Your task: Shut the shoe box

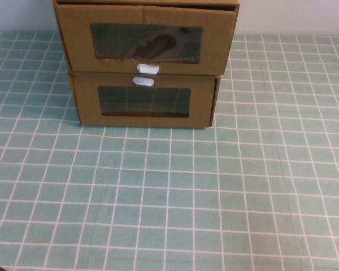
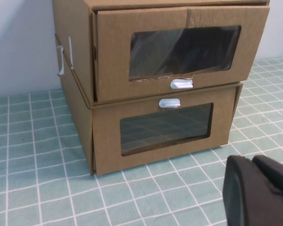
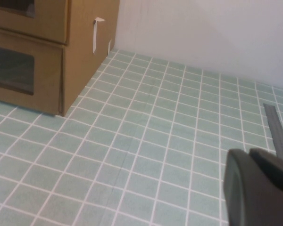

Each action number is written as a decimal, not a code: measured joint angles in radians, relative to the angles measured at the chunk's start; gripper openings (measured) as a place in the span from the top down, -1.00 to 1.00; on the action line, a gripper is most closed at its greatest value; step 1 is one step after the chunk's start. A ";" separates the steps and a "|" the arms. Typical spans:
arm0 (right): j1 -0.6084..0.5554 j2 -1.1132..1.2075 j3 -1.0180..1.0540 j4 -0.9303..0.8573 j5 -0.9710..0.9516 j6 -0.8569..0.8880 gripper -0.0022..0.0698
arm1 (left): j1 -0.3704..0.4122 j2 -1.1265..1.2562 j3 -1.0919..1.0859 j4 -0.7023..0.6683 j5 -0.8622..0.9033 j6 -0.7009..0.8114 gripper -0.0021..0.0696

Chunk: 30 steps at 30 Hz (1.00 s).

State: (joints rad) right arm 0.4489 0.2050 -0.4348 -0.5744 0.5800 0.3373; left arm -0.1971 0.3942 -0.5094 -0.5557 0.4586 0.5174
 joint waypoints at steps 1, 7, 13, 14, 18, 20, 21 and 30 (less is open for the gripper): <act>0.000 0.000 0.000 0.000 0.000 0.000 0.98 | 0.000 0.000 0.000 0.000 0.000 0.000 0.96; 0.000 0.000 0.000 0.000 0.000 0.000 0.98 | 0.000 0.000 0.000 0.000 0.000 0.000 0.96; 0.000 0.000 0.000 0.000 0.000 0.000 0.98 | 0.000 -0.037 0.029 0.084 -0.025 0.000 0.96; 0.000 0.000 0.000 0.000 0.000 0.000 0.98 | 0.000 -0.059 0.042 0.113 -0.030 0.000 0.96; 0.000 0.000 0.000 0.000 0.000 0.000 0.98 | 0.000 -0.133 0.126 0.261 -0.110 -0.112 0.96; 0.000 0.000 0.000 0.000 0.000 0.000 0.98 | 0.000 -0.166 0.183 0.356 -0.148 -0.207 0.96; 0.000 0.000 0.000 0.000 0.000 0.000 0.98 | 0.000 -0.187 0.216 0.406 -0.166 -0.259 0.96; 0.000 0.000 0.000 0.000 0.000 0.000 0.98 | 0.000 -0.389 0.508 0.514 -0.217 -0.440 0.96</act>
State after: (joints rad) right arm 0.4489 0.2050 -0.4348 -0.5744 0.5800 0.3373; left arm -0.1971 0.0049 -0.0016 -0.0415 0.2412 0.0777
